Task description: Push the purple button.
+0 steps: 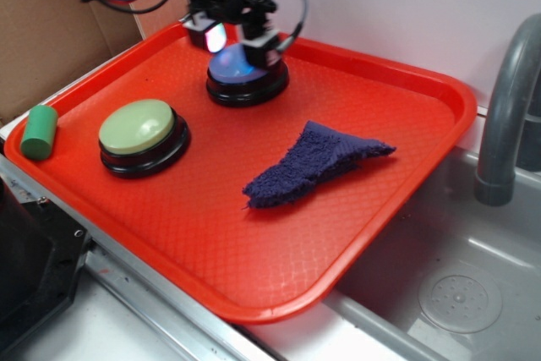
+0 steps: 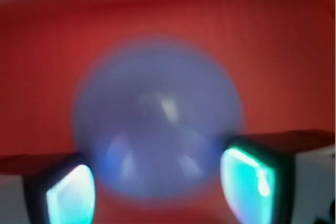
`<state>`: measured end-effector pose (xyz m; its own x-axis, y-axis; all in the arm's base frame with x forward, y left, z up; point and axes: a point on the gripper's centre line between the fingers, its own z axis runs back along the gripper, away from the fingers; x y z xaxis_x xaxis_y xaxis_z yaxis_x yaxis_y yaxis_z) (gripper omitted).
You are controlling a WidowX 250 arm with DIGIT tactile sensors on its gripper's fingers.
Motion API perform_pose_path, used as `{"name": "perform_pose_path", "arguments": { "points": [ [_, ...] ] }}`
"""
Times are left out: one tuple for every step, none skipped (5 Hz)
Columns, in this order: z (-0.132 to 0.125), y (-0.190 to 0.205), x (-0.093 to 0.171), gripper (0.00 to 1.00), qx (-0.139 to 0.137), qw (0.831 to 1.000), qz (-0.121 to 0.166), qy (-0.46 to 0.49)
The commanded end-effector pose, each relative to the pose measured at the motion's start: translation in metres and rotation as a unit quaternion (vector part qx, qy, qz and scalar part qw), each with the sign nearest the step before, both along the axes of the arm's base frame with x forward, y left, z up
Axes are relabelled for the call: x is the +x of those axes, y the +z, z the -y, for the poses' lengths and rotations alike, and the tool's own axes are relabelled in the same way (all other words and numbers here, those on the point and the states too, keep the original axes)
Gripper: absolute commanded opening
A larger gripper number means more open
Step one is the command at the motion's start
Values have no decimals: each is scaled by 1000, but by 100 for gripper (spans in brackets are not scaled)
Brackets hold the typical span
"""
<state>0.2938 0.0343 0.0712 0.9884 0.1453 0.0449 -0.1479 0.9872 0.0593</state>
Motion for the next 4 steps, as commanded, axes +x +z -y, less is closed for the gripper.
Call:
{"name": "perform_pose_path", "arguments": {
  "points": [
    [-20, 86, -12, 100, 36, 997, 66, 3],
    [-20, 93, -21, 100, 30, 997, 75, 0],
    [-17, 97, -26, 100, 33, 997, 69, -27],
    [-17, 99, -27, 100, 29, 997, 63, -34]
  ]
}}
